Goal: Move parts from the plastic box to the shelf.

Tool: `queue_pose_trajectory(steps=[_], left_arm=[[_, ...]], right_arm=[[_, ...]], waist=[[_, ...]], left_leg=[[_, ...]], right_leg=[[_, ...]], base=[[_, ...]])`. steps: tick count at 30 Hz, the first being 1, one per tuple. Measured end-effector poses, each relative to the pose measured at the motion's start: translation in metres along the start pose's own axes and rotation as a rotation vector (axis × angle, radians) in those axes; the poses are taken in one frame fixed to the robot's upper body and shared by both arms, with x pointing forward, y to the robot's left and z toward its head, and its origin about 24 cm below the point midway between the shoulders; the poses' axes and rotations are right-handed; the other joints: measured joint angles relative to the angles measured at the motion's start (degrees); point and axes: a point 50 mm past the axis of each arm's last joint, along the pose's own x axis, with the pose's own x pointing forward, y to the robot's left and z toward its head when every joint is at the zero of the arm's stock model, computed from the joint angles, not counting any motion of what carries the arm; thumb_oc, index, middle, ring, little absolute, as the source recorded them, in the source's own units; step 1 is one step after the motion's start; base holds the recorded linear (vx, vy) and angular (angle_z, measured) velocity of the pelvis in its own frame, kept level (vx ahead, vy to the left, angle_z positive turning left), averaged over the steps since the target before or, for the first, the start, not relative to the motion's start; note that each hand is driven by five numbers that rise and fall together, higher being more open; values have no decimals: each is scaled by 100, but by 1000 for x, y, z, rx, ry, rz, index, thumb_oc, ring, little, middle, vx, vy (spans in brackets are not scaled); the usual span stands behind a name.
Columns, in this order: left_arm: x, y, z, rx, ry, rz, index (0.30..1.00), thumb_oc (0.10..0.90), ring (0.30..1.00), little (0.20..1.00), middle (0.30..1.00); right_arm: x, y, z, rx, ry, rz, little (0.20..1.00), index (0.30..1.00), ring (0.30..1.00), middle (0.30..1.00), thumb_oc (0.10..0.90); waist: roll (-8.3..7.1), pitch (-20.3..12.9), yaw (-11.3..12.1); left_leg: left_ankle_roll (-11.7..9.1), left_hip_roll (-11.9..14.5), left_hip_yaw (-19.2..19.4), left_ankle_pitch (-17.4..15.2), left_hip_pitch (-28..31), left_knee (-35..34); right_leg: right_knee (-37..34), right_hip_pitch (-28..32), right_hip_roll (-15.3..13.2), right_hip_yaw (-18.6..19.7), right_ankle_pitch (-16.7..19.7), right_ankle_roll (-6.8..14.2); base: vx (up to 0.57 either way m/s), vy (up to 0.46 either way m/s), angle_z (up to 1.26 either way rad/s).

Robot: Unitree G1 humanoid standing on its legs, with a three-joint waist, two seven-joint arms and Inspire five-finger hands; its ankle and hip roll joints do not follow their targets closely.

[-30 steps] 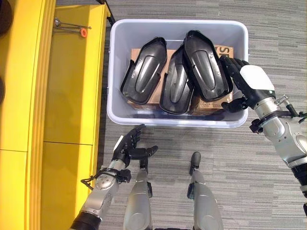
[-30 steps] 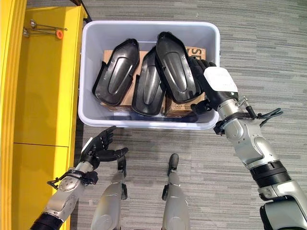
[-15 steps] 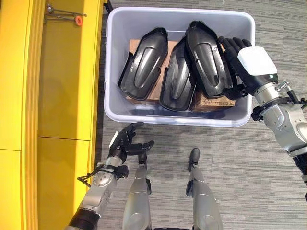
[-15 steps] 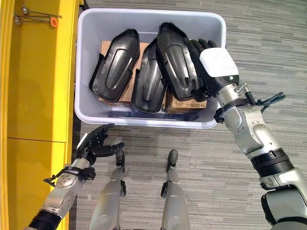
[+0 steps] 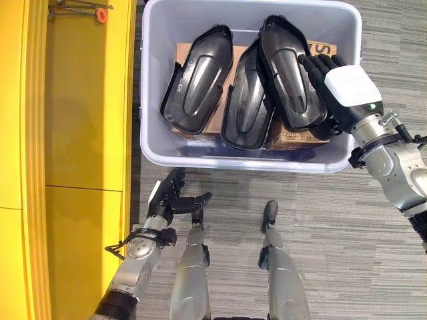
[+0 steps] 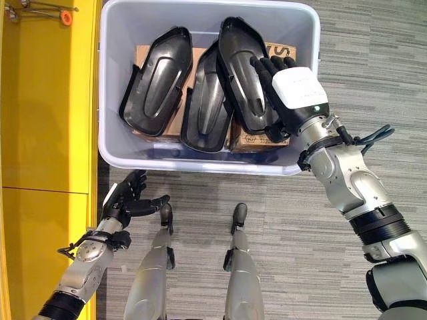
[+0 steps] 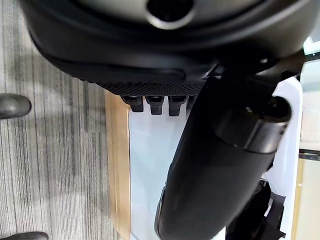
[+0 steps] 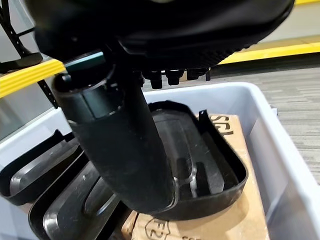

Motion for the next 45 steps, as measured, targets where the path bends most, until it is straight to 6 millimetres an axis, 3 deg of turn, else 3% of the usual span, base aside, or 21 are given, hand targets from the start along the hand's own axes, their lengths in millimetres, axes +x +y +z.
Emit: queue_pose_trajectory(steps=[20, 25, 35, 41, 43, 45], left_arm=[[0, 2, 0, 1, -1, 17, 1000, 900, 1000, 1000, 1000], [1, 3, 3, 4, -12, 26, 1000, 900, 1000, 1000, 1000], [0, 12, 6, 27, -24, 47, 1000, 900, 1000, 1000, 1000], [1, 13, 15, 27, -63, 58, 1000, 900, 1000, 1000, 1000], [1, 15, 22, 35, -89, 67, 1000, 900, 1000, 1000, 1000], [0, 16, 25, 44, -98, 66, 1000, 900, 1000, 1000, 1000]], right_arm=[[-2, 10, 4, -5, -18, 78, 1000, 1000, 1000, 1000, 900], [8, -6, 9, -59, -47, 41, 1000, 1000, 1000, 1000, 900], [16, -18, 11, -194, -78, 37, 1000, 1000, 1000, 1000, 900], [22, -43, 6, -293, -74, -8, 1000, 1000, 1000, 1000, 900], [20, -51, -2, -320, -58, -32, 1000, 1000, 1000, 1000, 900], [21, -54, -1, -332, -65, -35, 1000, 1000, 1000, 1000, 900]], waist=[[-69, 36, -10], [-83, 43, -10], [-104, 55, 19], [-107, 57, 36], [-121, 64, 57], [-133, 63, 44]], left_leg=[[5, 5, -38, -3, -328, 166], [16, 6, -52, -9, -731, 347], [19, 3, -133, -2, -1035, 455], [34, -4, -172, -34, -1535, 736], [12, 8, -295, -308, -2069, 1452], [3, 12, -337, -409, -2247, 1738]], right_leg=[[171, -325, -2, 17, -7, -8], [495, -810, -30, 56, -83, -31], [932, -1254, -59, 86, -260, -53], [1805, -1996, -166, 112, -656, -90], [2625, -2554, -243, 156, -999, -174], [2983, -2753, -295, 176, -1160, -210]], base=[[0, 0, 0], [0, 0, 0], [1, -4, 1], [1, -32, 7], [-29, -69, 10], [-21, -38, 9]])
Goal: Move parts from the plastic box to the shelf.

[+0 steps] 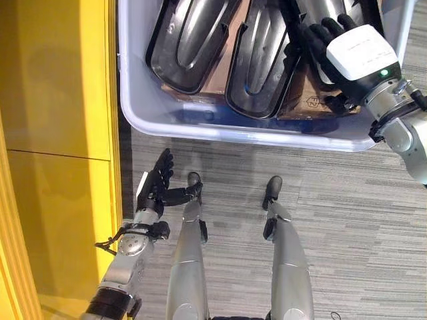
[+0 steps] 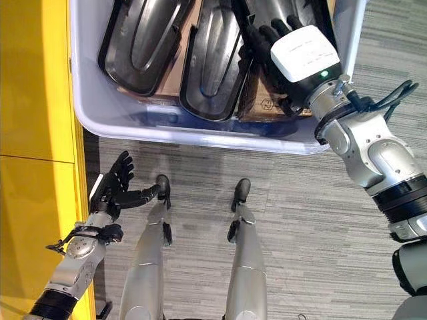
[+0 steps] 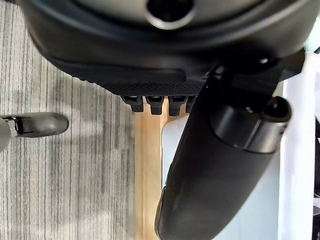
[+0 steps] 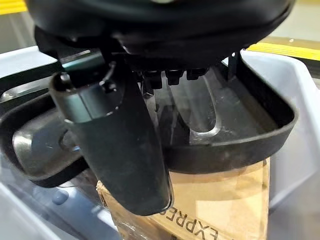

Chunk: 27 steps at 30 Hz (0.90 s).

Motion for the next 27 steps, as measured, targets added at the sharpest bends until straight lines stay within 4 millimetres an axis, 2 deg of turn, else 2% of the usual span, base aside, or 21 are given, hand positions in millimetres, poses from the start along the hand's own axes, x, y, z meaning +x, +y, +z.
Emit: queue_pose_trajectory(steps=[4, 9, 12, 13, 14, 15, 17, 22, 27], left_arm=[[0, 1, 5, 4, -20, 0, 1000, 900, 1000, 1000, 1000], [-1, 4, 5, 5, -21, 27, 1000, 900, 1000, 1000, 1000], [0, 4, 6, 4, -23, 28, 1000, 900, 1000, 1000, 1000], [-1, 4, 6, 4, -23, 28, 1000, 900, 1000, 1000, 1000], [-1, 5, 5, 4, -21, 31, 1000, 900, 1000, 1000, 1000], [-1, 5, 5, 4, -21, 32, 1000, 900, 1000, 1000, 1000], [-1, 5, 7, 3, -27, 32, 1000, 900, 1000, 1000, 1000], [0, 5, 7, 3, -27, 33, 1000, 900, 1000, 1000, 1000], [1, 4, 8, 3, -34, 27, 1000, 900, 1000, 1000, 1000]], right_arm=[[-1, -3, -5, -35, 5, 3, 1000, 1000, 1000, 1000, 900], [-2, -11, -5, -37, -2, -30, 1000, 1000, 1000, 1000, 900], [-5, -3, -7, -42, 7, -8, 1000, 1000, 1000, 1000, 900], [-6, -1, -9, -42, 16, -1, 646, 646, 646, 646, 647], [-7, 0, -10, -42, 25, -2, 377, 377, 377, 377, 455], [-7, 2, -12, -42, 33, 0, 300, 300, 300, 300, 400], [-5, 1, -11, -44, 30, -19, 300, 300, 300, 300, 400], [0, -17, -9, -50, 21, -83, 300, 300, 300, 300, 400], [-4, -4, -12, -41, 44, -23, 300, 300, 300, 300, 400]], waist=[[-5, -2, 10], [-13, -7, -62], [-17, -9, -83], [-17, -9, -82], [-17, -9, -83], [-17, -9, -83], [-19, -11, -82], [-21, -16, -69], [-21, -16, 36]], left_leg=[[-34, -2, -160, -96, -342, 353], [-105, -7, -276, -148, -791, 667], [-129, -1, -275, -165, -983, 796], [-129, 0, -272, -165, -990, 790], [-129, 2, -272, -164, -995, 790], [-129, 2, -269, -164, -994, 792], [-129, 3, -271, -164, -996, 792], [-101, -10, -267, -146, -951, 816], [-43, -27, -255, -189, -583, 711]], right_leg=[[513, -361, -31, -10, -225, -110], [876, -802, -62, -9, -356, -102], [1008, -1016, -59, 39, -357, -106], [1005, -1037, -58, 48, -357, -105], [1006, -1053, -58, 58, -356, -104], [1003, -1056, -58, 60, -356, -104], [992, -1054, -57, 60, -356, -103], [953, -962, -69, 53, -343, -95], [740, -521, -88, -13, -285, -124]], base=[[-17, -34, 11], [-18, -28, 5], [-8, -5, -1], [0, 0, 0], [-19, -7, -4], [-21, -9, -4], [0, 0, 0], [-7, 14, 2], [-4, 11, 2]])
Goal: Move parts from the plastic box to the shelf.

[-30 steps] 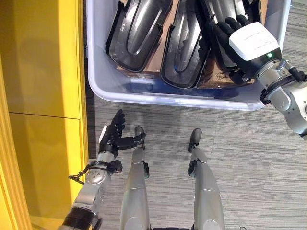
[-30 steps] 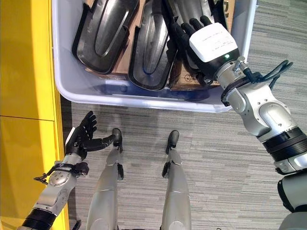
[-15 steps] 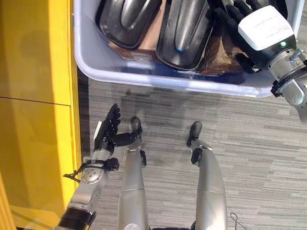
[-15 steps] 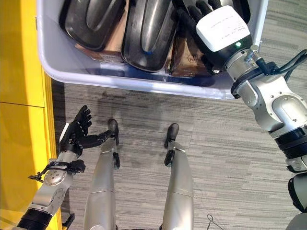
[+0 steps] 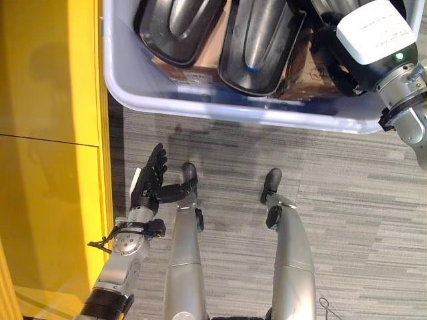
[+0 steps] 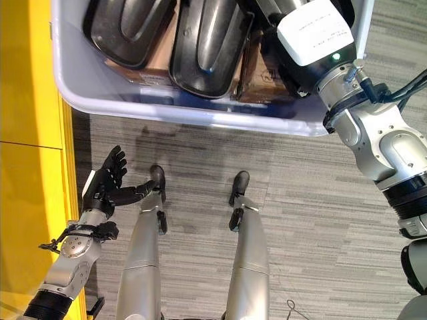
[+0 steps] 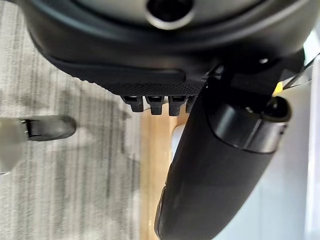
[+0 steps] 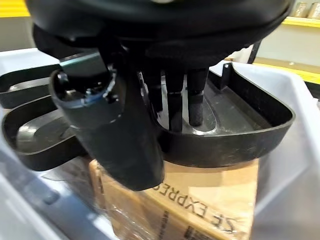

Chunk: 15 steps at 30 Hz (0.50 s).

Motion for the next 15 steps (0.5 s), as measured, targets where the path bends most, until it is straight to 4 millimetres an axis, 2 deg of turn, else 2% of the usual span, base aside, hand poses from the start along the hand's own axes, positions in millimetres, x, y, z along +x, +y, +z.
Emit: queue_pose_trajectory(steps=[6, 12, 15], left_arm=[[-2, 1, -3, 3, 13, 2, 1000, 900, 1000, 1000, 1000], [-6, 5, -7, 10, 25, -10, 1000, 900, 1000, 1000, 1000], [-11, 8, -14, 17, 61, -9, 1000, 900, 1000, 1000, 1000]], right_arm=[[-21, 43, 10, 54, -27, 200, 300, 300, 300, 300, 400], [-35, 63, 26, 111, -89, 292, 300, 300, 300, 300, 400], [-47, 78, 37, 156, -120, 358, 300, 300, 300, 300, 400]], waist=[[-34, -14, 130], [-114, -36, 166], [-170, -50, 213]], left_leg=[[20, -59, -6, 4, 1131, -463], [55, -89, -22, 6, 1673, -683], [69, -98, -78, 13, 2133, -844]], right_leg=[[-593, 1314, -26, -202, 91, 117], [-974, 1991, -33, -315, 170, 209], [-1241, 2558, -25, -426, 186, 251]], base=[[22, 18, 7], [48, 20, 6], [46, 8, 11]])
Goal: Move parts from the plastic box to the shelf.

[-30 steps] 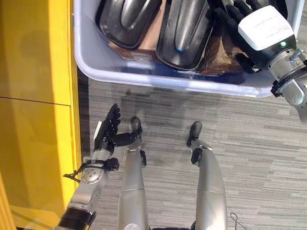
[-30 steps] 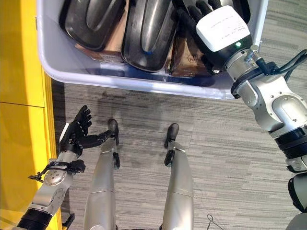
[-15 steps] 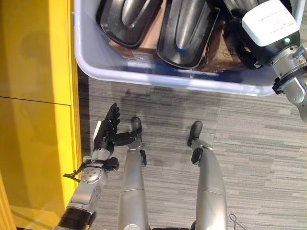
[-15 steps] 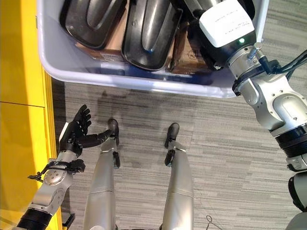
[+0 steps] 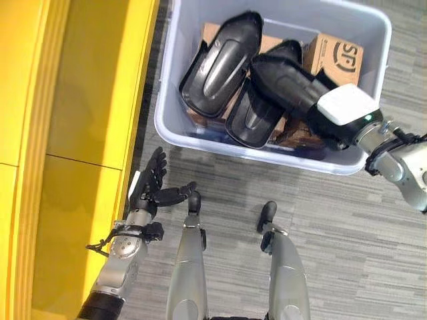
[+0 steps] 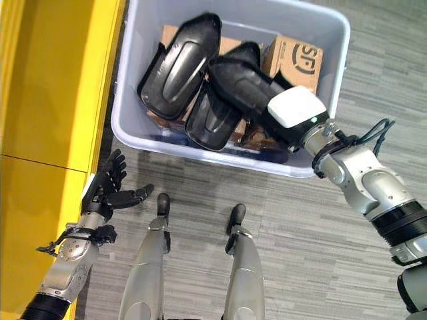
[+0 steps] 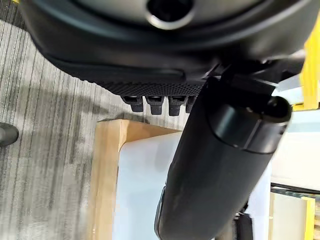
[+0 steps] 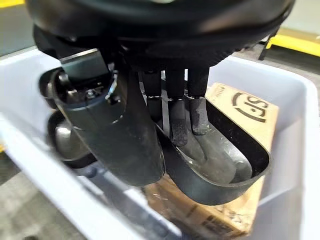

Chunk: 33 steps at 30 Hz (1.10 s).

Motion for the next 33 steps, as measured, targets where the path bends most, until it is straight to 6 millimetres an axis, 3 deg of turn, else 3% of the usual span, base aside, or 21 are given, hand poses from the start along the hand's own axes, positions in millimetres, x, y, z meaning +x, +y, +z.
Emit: queue_pose_trajectory(steps=[7, 12, 15, 16, 18, 20, 24, 25, 26, 30, 33], left_arm=[[-9, 5, -12, 16, 56, 0, 1000, 900, 1000, 1000, 1000], [-10, 7, -12, 35, 60, -4, 1000, 900, 1000, 1000, 1000], [-13, 13, -14, 35, 80, 8, 1000, 900, 1000, 1000, 1000], [-16, 14, -18, 36, 99, 5, 1000, 900, 1000, 1000, 1000], [-25, 18, -25, 37, 132, 21, 1000, 900, 1000, 1000, 1000], [-28, 22, -27, 33, 145, 31, 1000, 900, 1000, 1000, 1000], [-30, 20, -30, 14, 155, 35, 1000, 900, 1000, 1000, 1000], [-30, 18, -32, 6, 158, 33, 1000, 900, 1000, 1000, 1000], [-34, 16, -36, -6, 171, 33, 1000, 900, 1000, 1000, 1000], [-36, 7, -41, -25, 188, 19, 1000, 900, 1000, 1000, 1000], [-38, 3, -48, -52, 211, 27, 1000, 900, 1000, 1000, 1000]], right_arm=[[-4, 2, 7, 55, -29, -1, 300, 300, 300, 300, 400], [-5, -14, 17, 57, -82, -67, 300, 300, 300, 300, 400], [-8, -25, 17, 80, -92, -115, 300, 300, 300, 300, 400], [-13, -18, 14, 98, -74, -104, 300, 300, 300, 300, 400], [-18, -10, 13, 139, -55, -102, 300, 300, 300, 300, 400], [-19, -11, 16, 179, -59, -124, 300, 300, 300, 300, 400], [-20, -8, 18, 213, -59, -133, 300, 300, 300, 300, 400], [-21, -5, 20, 241, -55, -136, 300, 300, 300, 300, 400], [-25, 3, 20, 274, -46, -123, 300, 300, 300, 300, 400], [-27, 10, 19, 302, -31, -98, 300, 300, 300, 300, 400], [-27, 10, 19, 304, -35, -97, 300, 300, 300, 300, 400]], waist=[[-75, -11, 17], [-117, -32, 38], [-271, -133, 41], [-282, -169, 106], [-321, -574, 108], [-320, -680, 64], [-293, -953, -55], [-259, -1016, -90], [-208, -1311, -132], [-28, -1539, -194], [46, -1849, -247]], left_leg=[[12, -43, -81, 36, 547, -237], [32, -38, -69, 22, 802, -342], [49, -54, -58, 82, 1041, -500], [53, -71, -57, 79, 1334, -625], [67, -83, -3, 48, 1402, -770], [55, -86, 58, 57, 1517, -838], [50, -89, 124, 96, 1902, -1083], [49, -91, 149, 94, 2073, -1174], [40, -92, 162, 119, 2134, -1291], [35, -79, 214, 130, 2680, -1494], [25, 77, 149, 108, 2801, -1470]], right_leg=[[-523, 763, 39, -171, 173, 88], [-915, 1149, 67, -214, 338, 112], [-1326, 1513, 91, -285, 523, 141], [-1537, 1844, 92, -306, 565, 169], [-1772, 1928, 94, -301, 645, 180], [-1869, 2042, 98, -296, 669, 200], [-2057, 2367, 105, -301, 700, 212], [-2097, 2513, 103, -295, 696, 217], [-2139, 2532, 105, -292, 689, 225], [-2149, 2968, 144, -274, 614, 255], [-1984, 3055, 292, -279, 460, 188]], base=[[43, 10, 8], [7, 3, 0], [46, 20, 3], [47, 23, 5], [51, 27, -5], [55, 20, -6], [42, 21, -4], [30, 5, -8], [26, -17, -5], [3, -69, -3], [-29, -204, 4]])
